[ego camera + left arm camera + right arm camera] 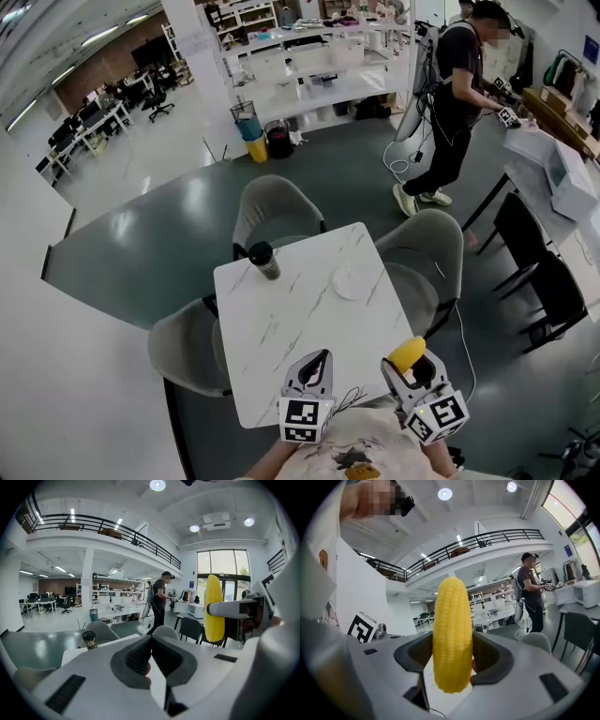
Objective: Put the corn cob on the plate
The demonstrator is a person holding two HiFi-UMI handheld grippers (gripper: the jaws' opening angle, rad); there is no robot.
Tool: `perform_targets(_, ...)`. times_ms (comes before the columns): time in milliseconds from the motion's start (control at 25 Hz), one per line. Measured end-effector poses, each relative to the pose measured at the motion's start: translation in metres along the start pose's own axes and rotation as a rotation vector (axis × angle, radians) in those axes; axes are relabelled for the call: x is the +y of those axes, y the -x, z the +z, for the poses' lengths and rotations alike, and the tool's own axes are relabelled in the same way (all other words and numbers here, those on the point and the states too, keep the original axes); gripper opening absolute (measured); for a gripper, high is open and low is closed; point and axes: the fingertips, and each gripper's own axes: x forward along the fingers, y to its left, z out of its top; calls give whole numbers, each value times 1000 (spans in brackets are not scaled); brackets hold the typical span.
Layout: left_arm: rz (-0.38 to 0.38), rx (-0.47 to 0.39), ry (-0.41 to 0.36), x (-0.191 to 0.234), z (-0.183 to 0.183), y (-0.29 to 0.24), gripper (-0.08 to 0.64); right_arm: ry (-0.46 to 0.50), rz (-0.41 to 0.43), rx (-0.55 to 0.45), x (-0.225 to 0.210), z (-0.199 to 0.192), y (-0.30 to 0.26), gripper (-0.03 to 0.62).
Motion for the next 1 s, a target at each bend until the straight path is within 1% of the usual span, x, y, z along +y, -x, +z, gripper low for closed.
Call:
perform_targets(120, 2, 6, 16, 10, 3, -16, 6, -13, 11, 22, -9, -6, -19, 245)
perform_targets(280, 7, 9, 35, 20, 13, -34, 6, 9, 25, 47, -16, -4, -38, 245)
perform_targets(400, 9, 19, 47, 23, 12, -46, 6, -2, 27, 70, -22, -6, -51, 245)
perform_targets(600, 5, 31, 74, 25, 8, -72, 6, 3, 95, 81, -25, -5, -73, 245)
perform_targets(720, 9, 57, 69, 27, 7, -90, 6, -10, 131, 118, -29, -8, -88, 245)
perform_targets(880, 20, 73, 68, 33, 6, -118, 6, 48, 167, 166, -44, -14, -112, 245)
perform_targets(1000, 37, 93, 90, 39, -2, -130, 6, 82, 182, 205, -56, -26, -129, 245)
